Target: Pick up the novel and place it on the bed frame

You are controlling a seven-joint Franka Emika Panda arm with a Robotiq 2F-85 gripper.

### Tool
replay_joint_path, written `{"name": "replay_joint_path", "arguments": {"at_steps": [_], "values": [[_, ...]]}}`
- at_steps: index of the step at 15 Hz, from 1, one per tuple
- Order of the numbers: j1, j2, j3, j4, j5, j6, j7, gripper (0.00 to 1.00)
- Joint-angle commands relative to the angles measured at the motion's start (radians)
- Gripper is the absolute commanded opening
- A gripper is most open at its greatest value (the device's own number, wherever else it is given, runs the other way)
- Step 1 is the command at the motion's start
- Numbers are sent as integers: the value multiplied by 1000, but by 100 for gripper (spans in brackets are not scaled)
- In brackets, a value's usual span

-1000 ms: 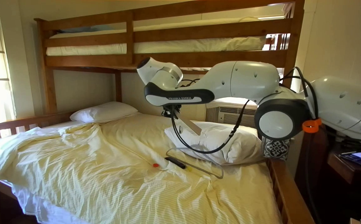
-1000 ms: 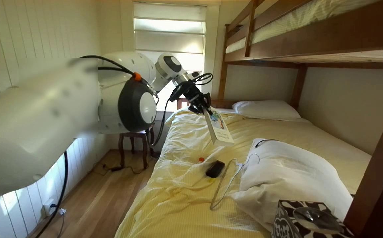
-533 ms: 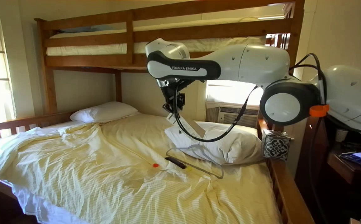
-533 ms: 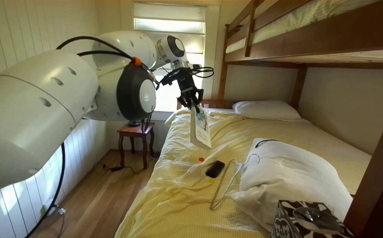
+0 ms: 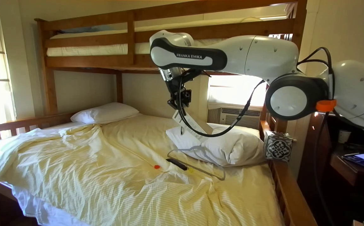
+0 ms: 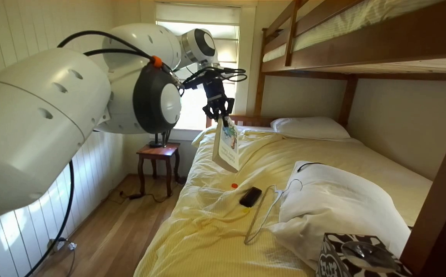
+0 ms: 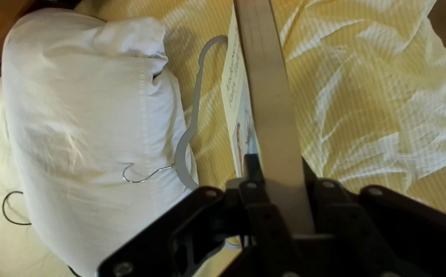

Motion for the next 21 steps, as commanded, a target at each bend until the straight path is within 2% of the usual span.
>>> {"name": "replay_joint_path", "arguments": {"at_steps": [1,3,4,7,8,9,13,21], "values": [[1,-18,-15,-4,-14,9,-16,6],[-2,-8,-10,-9,0,10,-1,6],[-3,-8,-11,-10,0,11,-1,24],[-4,-5,-11,-15,0,11,-1,24],[-3,-4,-11,-15,0,11,-1,6],[-14,-17,33,-9,42,58,-72,6],[-24,-74,97,-2,118,103,-105,6],[-86,-149,245,-23,334,55,-214,6]]}}
